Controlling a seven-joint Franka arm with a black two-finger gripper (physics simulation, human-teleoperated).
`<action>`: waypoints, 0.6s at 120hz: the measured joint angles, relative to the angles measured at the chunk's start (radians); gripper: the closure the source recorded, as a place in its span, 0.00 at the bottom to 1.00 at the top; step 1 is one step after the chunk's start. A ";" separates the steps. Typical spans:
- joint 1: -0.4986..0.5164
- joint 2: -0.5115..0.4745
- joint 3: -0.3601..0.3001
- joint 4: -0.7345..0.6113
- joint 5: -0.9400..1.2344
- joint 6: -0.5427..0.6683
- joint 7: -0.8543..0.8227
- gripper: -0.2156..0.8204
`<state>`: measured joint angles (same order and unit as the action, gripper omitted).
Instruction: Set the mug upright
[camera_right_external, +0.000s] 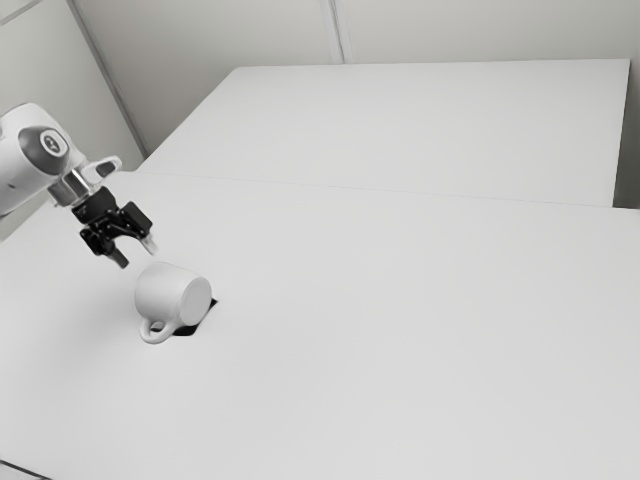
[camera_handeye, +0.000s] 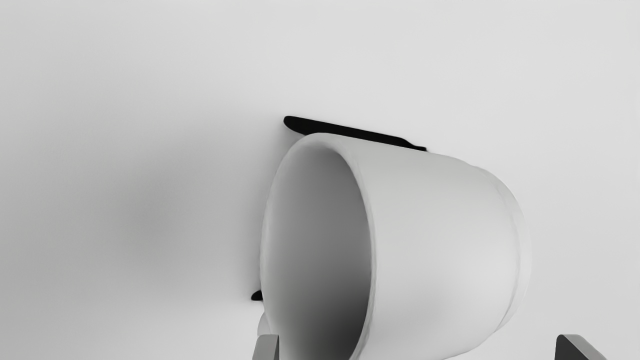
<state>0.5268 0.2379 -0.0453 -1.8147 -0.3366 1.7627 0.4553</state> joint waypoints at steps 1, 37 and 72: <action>0.001 0.002 0.000 0.000 -0.003 0.001 0.004 0.21; 0.028 0.043 -0.005 -0.043 -0.150 0.021 0.115 0.21; 0.041 0.065 -0.007 -0.098 -0.302 0.014 0.182 0.26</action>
<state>0.5674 0.3030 -0.0521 -1.9125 -0.6388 1.7762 0.6373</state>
